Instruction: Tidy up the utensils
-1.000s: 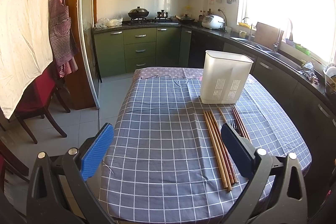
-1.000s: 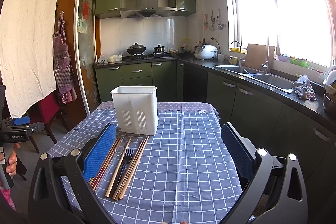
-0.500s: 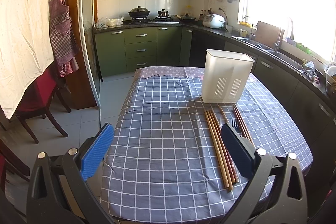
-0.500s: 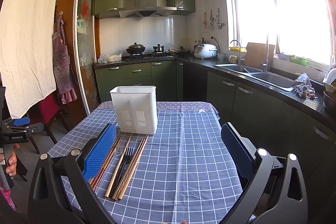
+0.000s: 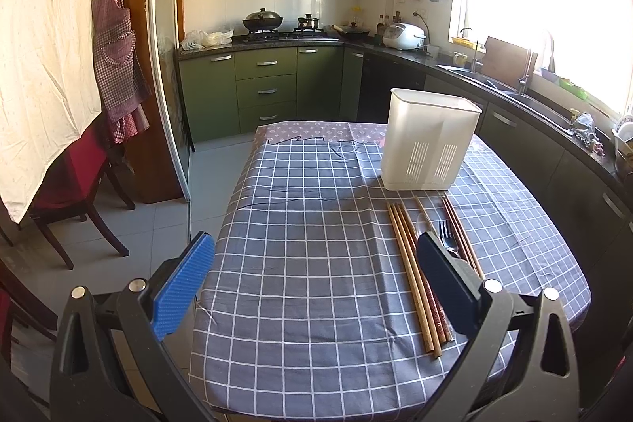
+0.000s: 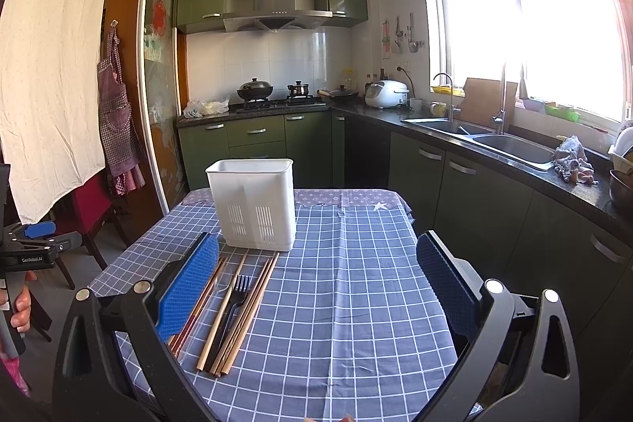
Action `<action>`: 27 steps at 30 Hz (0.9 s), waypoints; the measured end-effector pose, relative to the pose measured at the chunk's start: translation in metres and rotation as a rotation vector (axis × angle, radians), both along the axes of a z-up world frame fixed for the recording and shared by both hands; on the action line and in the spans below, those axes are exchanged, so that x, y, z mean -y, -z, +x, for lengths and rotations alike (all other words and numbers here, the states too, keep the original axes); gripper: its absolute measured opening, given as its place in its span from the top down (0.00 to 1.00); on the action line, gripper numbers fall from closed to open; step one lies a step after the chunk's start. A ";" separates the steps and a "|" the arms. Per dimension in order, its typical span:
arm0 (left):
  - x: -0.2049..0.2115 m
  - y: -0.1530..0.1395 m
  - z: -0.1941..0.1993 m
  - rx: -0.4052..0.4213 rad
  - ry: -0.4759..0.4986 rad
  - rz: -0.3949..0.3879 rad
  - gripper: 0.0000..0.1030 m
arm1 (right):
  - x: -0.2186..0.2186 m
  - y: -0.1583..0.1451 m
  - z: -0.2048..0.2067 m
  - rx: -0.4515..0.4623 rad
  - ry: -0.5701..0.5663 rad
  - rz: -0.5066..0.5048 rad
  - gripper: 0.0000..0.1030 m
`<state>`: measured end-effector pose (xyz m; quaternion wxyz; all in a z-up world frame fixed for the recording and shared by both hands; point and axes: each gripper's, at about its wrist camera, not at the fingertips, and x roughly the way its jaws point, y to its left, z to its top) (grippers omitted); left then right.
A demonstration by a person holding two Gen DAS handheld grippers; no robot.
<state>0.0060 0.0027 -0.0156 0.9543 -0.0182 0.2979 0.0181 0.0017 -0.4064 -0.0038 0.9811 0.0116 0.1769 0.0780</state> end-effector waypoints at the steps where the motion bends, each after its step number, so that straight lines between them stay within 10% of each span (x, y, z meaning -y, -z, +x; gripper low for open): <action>1: 0.000 0.000 0.000 -0.001 0.000 0.000 0.06 | 0.000 0.000 0.000 -0.001 0.000 0.000 0.04; 27: 0.007 0.012 0.026 -0.108 0.049 -0.013 0.06 | -0.003 0.018 0.040 -0.135 -0.028 -0.051 0.04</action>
